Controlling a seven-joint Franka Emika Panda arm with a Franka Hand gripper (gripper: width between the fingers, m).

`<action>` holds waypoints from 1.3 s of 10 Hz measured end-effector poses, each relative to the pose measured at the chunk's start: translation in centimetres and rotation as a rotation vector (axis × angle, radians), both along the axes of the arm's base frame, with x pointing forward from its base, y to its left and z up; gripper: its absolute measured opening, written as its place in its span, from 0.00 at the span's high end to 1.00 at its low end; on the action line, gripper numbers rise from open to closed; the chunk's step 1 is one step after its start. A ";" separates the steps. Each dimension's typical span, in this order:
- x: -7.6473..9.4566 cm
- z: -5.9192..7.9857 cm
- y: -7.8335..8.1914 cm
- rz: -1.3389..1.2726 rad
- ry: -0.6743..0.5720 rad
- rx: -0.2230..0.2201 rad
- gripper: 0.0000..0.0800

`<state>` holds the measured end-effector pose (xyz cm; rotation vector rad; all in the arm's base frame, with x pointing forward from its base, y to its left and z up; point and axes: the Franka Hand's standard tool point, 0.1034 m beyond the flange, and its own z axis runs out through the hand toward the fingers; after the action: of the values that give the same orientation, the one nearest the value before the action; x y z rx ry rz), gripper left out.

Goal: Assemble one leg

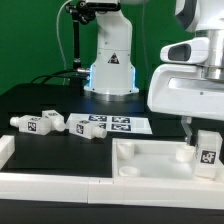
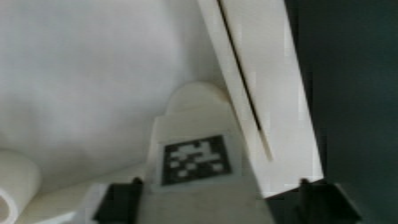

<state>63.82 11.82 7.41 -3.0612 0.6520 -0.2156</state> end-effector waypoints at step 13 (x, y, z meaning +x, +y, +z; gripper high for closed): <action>0.4 -0.3 -0.3 -1.156 0.024 0.211 0.49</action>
Offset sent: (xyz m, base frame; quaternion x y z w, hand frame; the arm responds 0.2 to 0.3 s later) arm 0.0091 -0.0042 -0.0020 -0.0367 0.0072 0.2804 0.9591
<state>64.19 11.52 7.11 -2.1178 2.1564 -0.0801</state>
